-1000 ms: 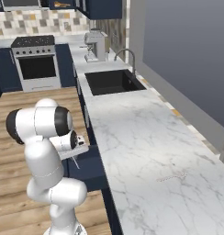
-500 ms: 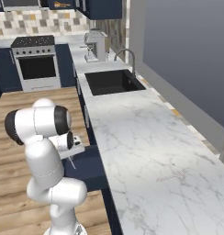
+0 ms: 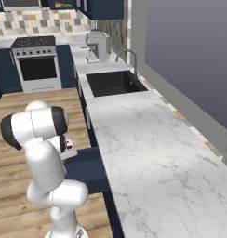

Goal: Organize the utensils by type. Pick up the wooden spoons from the counter and place them in the open cabinet. Then pick up the metallic utensils from the counter and place them in the open drawer.

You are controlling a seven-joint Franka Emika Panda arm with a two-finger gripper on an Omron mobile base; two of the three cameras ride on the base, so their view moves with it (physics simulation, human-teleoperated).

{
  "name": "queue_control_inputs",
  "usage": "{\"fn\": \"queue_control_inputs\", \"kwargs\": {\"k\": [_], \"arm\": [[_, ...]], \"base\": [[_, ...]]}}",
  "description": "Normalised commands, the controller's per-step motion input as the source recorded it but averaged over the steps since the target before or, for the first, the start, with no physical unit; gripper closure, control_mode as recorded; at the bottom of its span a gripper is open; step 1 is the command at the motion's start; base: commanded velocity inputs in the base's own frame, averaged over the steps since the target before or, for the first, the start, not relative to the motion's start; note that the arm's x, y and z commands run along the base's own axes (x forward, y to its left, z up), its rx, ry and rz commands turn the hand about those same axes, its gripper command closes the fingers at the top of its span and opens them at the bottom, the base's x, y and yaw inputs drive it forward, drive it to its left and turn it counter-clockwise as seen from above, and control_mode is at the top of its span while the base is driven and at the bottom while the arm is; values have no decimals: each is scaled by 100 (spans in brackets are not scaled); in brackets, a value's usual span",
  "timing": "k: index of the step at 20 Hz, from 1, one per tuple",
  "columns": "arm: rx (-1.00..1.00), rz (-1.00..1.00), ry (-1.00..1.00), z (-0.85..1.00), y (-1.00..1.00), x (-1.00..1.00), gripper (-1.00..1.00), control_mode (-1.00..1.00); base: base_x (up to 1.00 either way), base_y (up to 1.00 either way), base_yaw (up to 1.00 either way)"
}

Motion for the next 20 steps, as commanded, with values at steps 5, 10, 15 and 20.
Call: {"fn": "queue_control_inputs", "kwargs": {"k": [5,10,15,20], "arm": [[0,-12,0,-33,52,-33,100,-100],[0,-11,0,-24,42,-22,100,-100],[-1,-8,0,-14,31,-14,100,-100],[-3,-8,0,-2,3,-1,100,-100]], "base": [[0,0,0],[0,0,0],[0,0,0],[0,0,0]]}}
